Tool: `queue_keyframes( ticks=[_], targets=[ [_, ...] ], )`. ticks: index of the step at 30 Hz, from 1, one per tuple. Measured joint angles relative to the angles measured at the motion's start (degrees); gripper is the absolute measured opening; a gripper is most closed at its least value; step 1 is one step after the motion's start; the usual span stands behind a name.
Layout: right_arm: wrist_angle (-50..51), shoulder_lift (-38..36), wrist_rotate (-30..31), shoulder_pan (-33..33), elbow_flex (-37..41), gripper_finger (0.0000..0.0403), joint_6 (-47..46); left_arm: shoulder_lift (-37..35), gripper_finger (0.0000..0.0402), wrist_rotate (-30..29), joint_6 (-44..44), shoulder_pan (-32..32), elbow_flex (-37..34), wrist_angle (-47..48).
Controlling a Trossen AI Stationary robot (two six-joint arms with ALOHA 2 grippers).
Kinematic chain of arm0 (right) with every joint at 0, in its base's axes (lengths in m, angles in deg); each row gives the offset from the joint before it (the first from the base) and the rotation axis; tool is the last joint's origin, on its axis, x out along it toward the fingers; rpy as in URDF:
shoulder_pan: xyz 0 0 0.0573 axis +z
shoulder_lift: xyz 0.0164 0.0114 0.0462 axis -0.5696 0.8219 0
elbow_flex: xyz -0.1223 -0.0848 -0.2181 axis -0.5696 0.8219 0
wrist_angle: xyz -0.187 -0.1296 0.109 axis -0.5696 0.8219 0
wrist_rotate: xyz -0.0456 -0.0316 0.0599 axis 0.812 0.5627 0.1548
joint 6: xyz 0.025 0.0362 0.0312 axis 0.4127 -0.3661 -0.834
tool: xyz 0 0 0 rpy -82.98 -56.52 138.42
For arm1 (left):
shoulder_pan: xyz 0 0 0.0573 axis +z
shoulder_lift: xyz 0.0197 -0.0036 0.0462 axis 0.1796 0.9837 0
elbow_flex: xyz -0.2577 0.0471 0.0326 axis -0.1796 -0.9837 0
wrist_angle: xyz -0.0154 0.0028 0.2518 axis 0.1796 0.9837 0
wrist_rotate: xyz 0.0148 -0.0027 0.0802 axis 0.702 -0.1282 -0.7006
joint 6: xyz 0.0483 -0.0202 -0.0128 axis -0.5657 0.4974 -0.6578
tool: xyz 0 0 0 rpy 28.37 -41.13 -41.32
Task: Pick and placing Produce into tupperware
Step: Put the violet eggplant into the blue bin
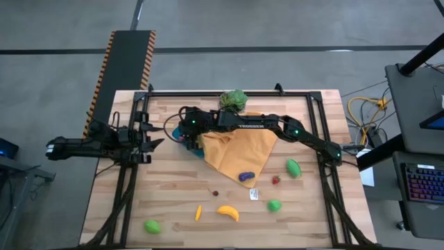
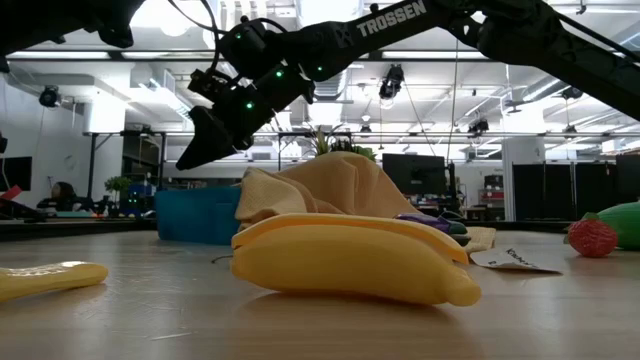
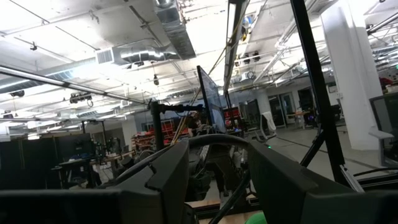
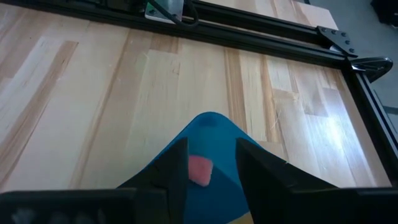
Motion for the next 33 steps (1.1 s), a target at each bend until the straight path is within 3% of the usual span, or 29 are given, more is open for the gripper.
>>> queue_keyframes(
  ticks=[8,24,28,33],
  targets=[
    [0.94,-0.18,-0.65,0.00,0.00,0.0114,-0.70,0.07,0.0151,0.02,0.02,0.00,0.00,0.10],
    [19.25,-13.47,-17.75,0.94,2.19,0.0107,-0.98,-0.17,0.0151,-0.04,1.55,0.02,-0.02,3.50],
    [21.39,-19.30,-17.85,1.63,7.19,0.0106,-0.48,-0.12,0.0151,-0.03,1.55,0.02,-0.02,3.49],
    [17.80,-30.05,-16.96,2.56,18.89,0.0102,-2.35,-0.07,0.0151,-0.04,1.51,0.02,-0.02,3.51]
  ],
)
